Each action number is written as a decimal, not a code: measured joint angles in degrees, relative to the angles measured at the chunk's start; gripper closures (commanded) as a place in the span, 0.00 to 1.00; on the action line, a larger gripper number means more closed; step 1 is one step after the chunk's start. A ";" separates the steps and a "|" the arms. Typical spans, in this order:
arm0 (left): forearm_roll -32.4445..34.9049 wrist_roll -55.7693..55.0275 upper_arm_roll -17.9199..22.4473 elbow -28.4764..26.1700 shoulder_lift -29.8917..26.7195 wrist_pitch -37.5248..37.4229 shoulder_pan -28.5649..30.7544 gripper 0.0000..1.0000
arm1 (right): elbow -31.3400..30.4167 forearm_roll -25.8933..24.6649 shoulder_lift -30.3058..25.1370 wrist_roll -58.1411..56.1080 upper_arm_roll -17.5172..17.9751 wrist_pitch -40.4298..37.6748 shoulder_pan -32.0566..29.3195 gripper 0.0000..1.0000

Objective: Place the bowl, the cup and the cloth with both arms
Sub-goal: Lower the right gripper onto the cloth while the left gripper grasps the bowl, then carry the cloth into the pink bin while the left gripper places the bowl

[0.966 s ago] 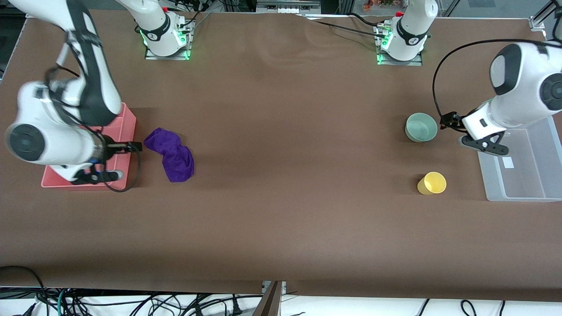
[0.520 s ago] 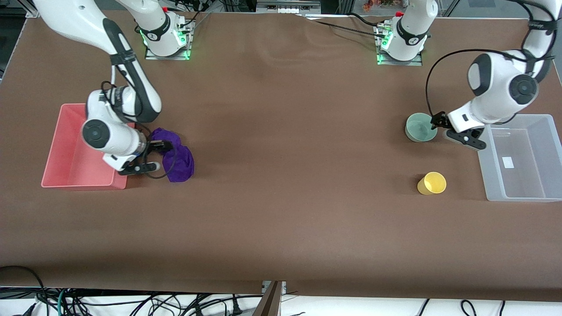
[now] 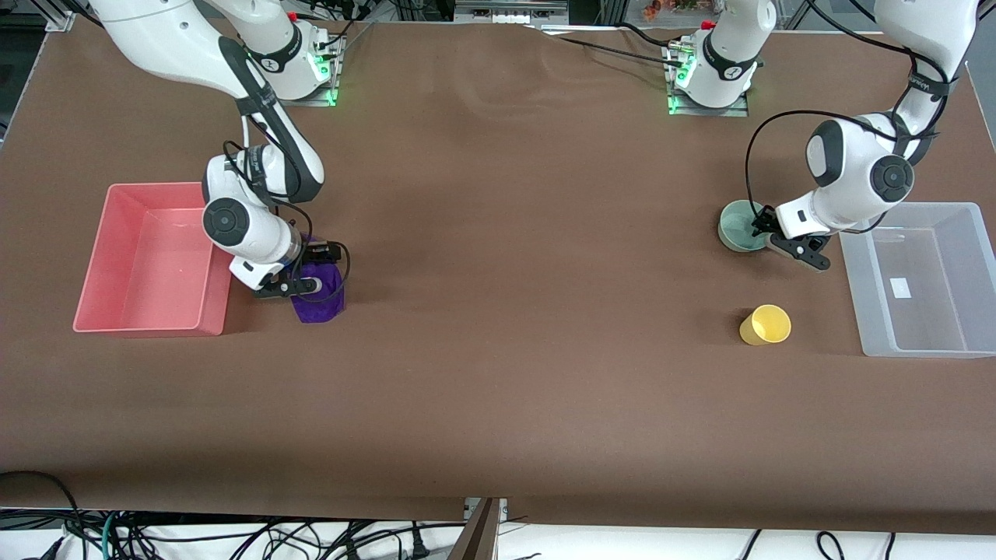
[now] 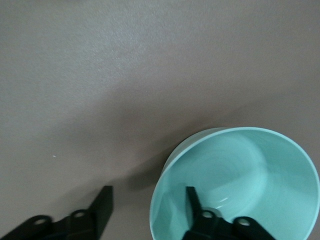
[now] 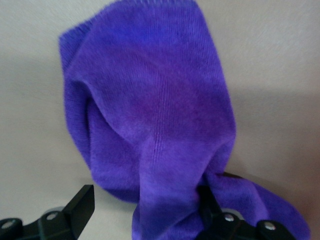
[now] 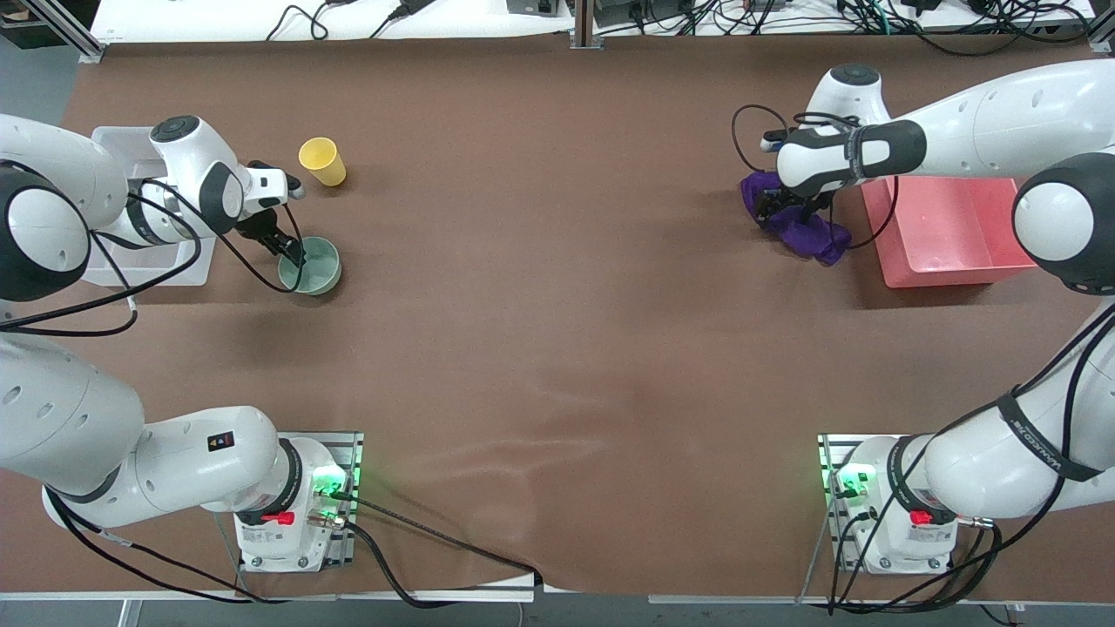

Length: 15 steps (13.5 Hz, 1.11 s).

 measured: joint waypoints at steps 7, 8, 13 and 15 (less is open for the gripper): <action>0.00 0.34 -0.13 1.58 -1.60 -1.19 0.00 1.00 | 1.17 -0.05 -2.46 -1.96 -0.33 -7.02 -2.94 1.00; 0.00 0.38 -0.12 1.92 -2.37 -1.64 0.00 1.00 | 3.03 -0.05 -3.81 -3.31 -0.43 -12.15 -3.84 1.00; 0.00 2.65 0.03 17.04 -5.50 -24.48 0.46 1.00 | 19.24 -0.10 -9.24 -14.98 -3.48 -41.15 -9.21 1.00; 0.00 6.41 0.29 28.48 -4.60 -33.68 2.70 1.00 | 22.14 -0.10 -9.32 -22.59 -7.31 -43.96 -10.28 1.00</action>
